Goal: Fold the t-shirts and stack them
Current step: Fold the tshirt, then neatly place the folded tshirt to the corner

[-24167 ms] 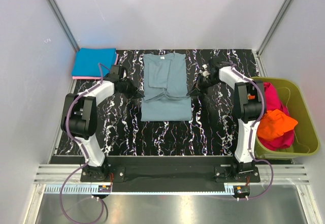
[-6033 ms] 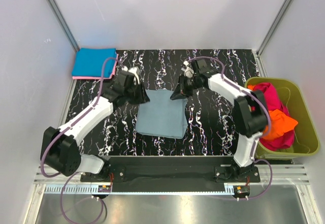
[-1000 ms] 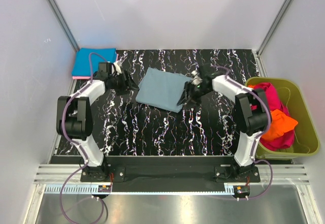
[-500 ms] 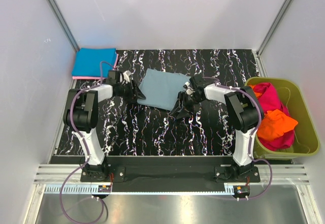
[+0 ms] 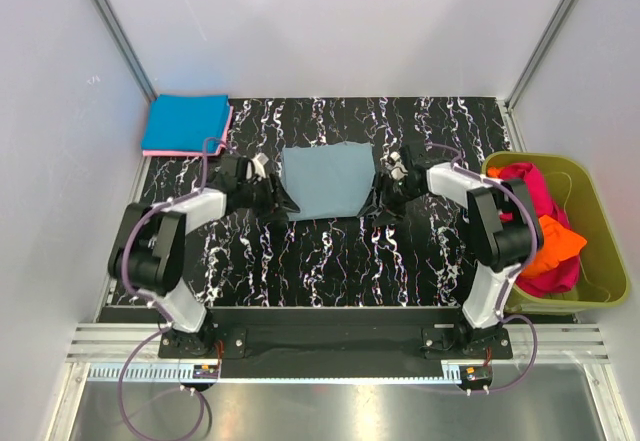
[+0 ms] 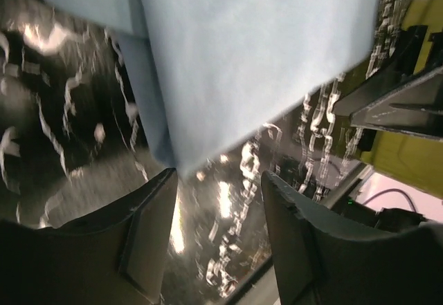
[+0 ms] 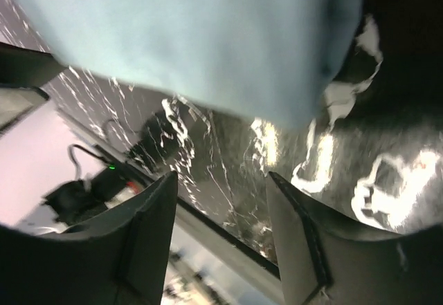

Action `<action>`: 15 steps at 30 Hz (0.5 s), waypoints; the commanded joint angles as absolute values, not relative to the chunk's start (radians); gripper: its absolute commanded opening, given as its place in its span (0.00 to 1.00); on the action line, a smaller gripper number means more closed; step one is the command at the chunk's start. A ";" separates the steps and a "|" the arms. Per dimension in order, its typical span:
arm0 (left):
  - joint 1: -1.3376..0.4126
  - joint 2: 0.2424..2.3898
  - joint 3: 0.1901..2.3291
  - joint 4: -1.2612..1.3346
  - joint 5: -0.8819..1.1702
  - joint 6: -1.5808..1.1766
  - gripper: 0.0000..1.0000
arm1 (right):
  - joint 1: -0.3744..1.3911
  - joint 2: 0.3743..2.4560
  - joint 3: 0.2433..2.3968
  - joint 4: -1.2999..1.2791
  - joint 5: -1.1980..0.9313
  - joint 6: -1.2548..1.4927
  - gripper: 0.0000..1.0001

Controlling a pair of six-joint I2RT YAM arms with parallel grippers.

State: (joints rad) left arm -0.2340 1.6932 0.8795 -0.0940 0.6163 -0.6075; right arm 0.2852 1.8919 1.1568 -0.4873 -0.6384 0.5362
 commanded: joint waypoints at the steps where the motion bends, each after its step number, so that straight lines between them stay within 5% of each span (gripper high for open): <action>1: -0.218 1.536 0.871 -0.127 0.589 -0.632 0.57 | 0.311 1.760 1.183 -0.546 -0.571 0.392 0.62; 6: -0.132 1.359 0.864 -0.303 0.482 -0.554 0.61 | 0.502 1.599 1.192 -0.506 -0.387 0.180 0.73; 10: -0.030 1.261 0.851 -0.360 0.408 -0.555 0.64 | 0.676 1.525 1.158 -0.398 -0.123 0.024 0.95; 15: 0.095 1.236 0.825 -0.353 0.426 -0.614 0.64 | 0.848 1.542 1.091 -0.191 0.173 -0.341 1.00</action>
State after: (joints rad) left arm 0.0521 1.2423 0.8490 -0.3233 0.4480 -0.5930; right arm 0.7937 1.5379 1.1439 -0.3473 -0.1024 -0.0189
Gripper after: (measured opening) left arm 0.636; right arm 0.993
